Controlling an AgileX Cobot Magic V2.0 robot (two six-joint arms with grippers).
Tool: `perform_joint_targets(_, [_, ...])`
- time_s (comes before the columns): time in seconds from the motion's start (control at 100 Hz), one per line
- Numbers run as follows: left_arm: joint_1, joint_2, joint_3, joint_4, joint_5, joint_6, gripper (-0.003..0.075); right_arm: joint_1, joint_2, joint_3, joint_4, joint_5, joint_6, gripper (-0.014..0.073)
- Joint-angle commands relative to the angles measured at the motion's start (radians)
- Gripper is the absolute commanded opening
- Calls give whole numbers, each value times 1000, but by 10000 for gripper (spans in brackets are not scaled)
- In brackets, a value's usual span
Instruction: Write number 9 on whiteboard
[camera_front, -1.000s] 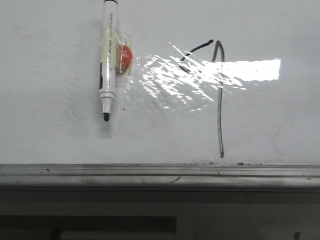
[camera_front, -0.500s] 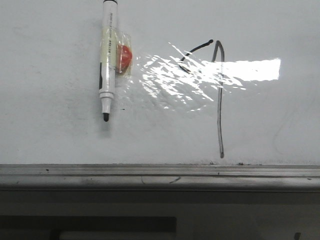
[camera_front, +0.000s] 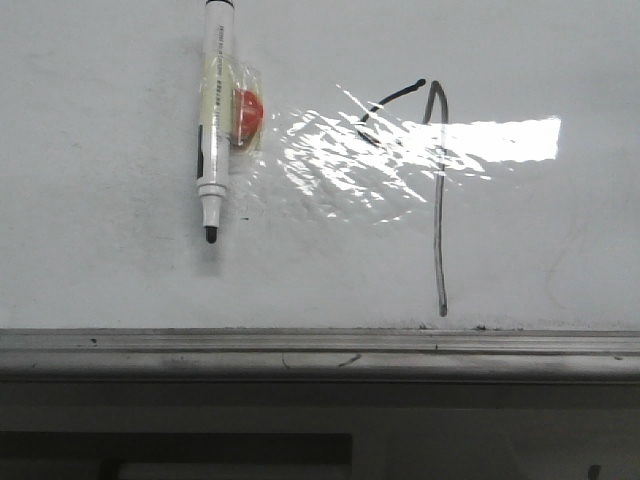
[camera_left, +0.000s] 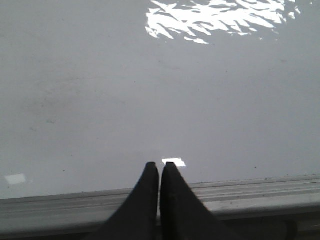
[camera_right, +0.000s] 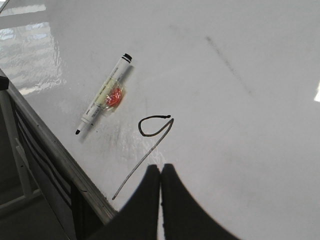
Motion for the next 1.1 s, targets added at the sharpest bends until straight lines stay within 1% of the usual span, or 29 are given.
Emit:
perform_joint_targets(0.0, [3, -26, 18, -11, -53, -10, -20, 1, 13, -20, -59, -48, 2, -50])
perform_joint_targets(0.53, [3, -26, 18, -11, -53, -10, -20, 1, 13, -14, -59, -48, 2, -50])
perform_joint_targets(0.57, [3, -26, 18, -11, -53, -10, -20, 1, 13, -3, -67, -29, 2, -50])
perform_joint_targets(0.63, [3, -26, 18, -11, -53, -10, -20, 1, 13, 31, -138, -8, 2, -50])
perform_joint_targets(0.69, [3, -26, 18, -11, -53, -10, -20, 1, 13, 76, -227, -66, 2, -50])
perform_joint_targets(0.71, [3, -26, 18, -11, -53, -10, -20, 1, 13, 101, -278, -98, 3, -50])
perform_joint_targets(0.72, [3, -26, 18, -11, -53, -10, -20, 1, 13, 106, -278, -98, 3, -50])
perform_joint_targets(0.76, [3, -26, 18, -11, -53, -10, -20, -1, 13, 137, -357, -135, 36, -50])
perform_joint_targets(0.81, [3, -26, 18, -11, -53, -10, -20, -10, 13, 161, -370, -142, 78, -50])
perform_joint_targets(0.88, [3, -26, 18, -11, -53, -10, -20, -43, 16, 186, -357, -155, 105, -50])
perform_joint_targets(0.95, [3, -26, 18, -11, -53, -10, -20, -108, 25, 194, -318, -190, 115, -50])
perform_joint_targets(1.02, [3, -26, 18, -11, -53, -10, -20, -209, 28, 197, -194, -245, 100, -50])
perform_joint_targets(1.09, [3, -26, 18, -11, -53, -10, -20, -334, 28, 204, -15, -311, -25, -50])
